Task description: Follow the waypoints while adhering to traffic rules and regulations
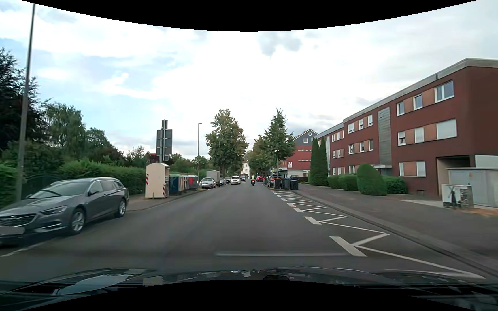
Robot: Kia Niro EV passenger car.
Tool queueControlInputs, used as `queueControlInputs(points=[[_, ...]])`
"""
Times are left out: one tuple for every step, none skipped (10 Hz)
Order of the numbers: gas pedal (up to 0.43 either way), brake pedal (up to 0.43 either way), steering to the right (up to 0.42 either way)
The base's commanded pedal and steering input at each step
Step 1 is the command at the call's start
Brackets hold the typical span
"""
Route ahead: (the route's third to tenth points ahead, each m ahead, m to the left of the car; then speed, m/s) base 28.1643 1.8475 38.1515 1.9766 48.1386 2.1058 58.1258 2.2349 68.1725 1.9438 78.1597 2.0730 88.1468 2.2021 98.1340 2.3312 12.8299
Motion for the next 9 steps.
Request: queueControlInputs(points=[[0.189,0.000,-0.001],[0.189,0.000,-0.001],[0.189,0.000,-0.001],[0.189,0.000,-0.001],[0.189,0.000,-0.001],[0.189,0.000,-0.001],[0.189,0.000,-0.001],[0.189,0.000,-0.001],[0.189,0.000,-0.002]])
